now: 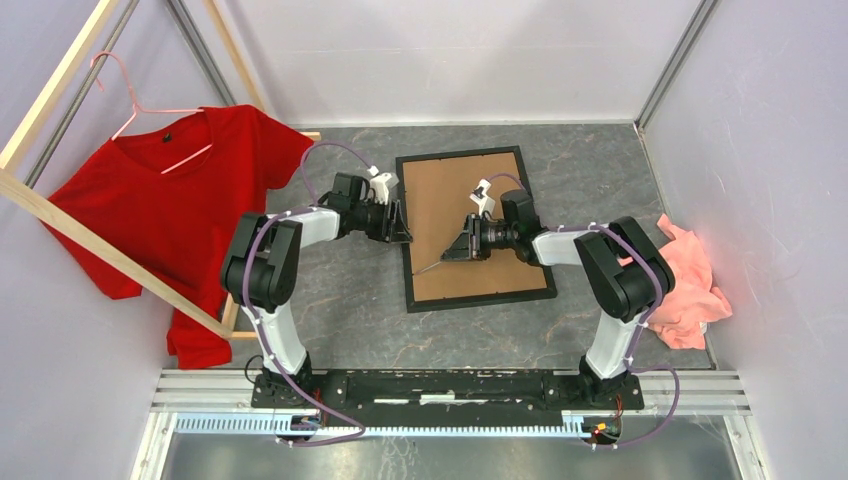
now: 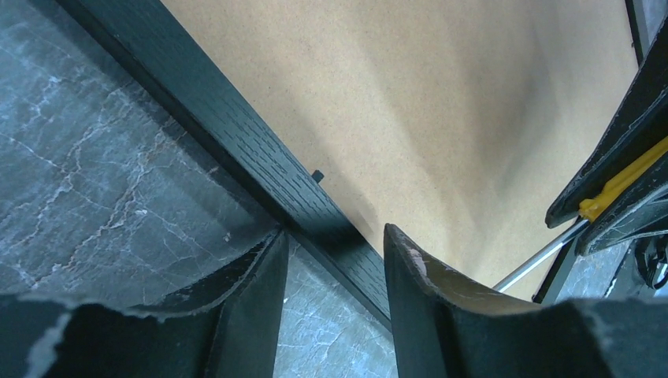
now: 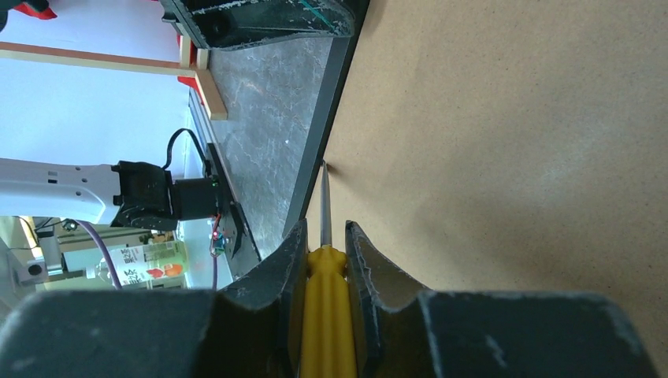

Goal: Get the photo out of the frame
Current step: Release the photo frame item from the photo frame.

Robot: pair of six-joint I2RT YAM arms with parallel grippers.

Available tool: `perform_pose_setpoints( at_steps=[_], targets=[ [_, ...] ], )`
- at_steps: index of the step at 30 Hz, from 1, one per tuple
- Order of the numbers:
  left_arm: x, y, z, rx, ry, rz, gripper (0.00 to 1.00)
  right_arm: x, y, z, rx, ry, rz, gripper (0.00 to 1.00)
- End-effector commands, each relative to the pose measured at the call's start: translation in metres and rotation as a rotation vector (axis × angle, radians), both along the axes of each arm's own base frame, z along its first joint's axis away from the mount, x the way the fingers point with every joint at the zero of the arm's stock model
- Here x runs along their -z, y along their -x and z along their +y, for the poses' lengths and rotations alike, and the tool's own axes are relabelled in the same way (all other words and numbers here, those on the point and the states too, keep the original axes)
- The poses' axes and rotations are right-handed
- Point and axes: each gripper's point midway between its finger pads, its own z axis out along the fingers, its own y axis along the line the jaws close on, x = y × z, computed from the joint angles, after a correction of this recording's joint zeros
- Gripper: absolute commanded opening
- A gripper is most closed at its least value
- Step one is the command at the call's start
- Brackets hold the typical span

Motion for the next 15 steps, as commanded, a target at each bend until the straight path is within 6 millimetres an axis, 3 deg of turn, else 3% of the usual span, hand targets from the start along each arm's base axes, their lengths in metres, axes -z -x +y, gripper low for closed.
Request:
perform_pose_setpoints(
  at_steps=[1,15],
  targets=[
    [-0.001,0.0,-0.003,0.052,0.028,-0.06,0.52,-0.001,-0.003,0.004,0.008,-0.017,-0.009,0.0],
    [0.012,0.003,-0.002,0.013,0.029,-0.013,0.34,0.01,0.001,0.001,0.023,-0.009,0.02,0.0]
  ],
)
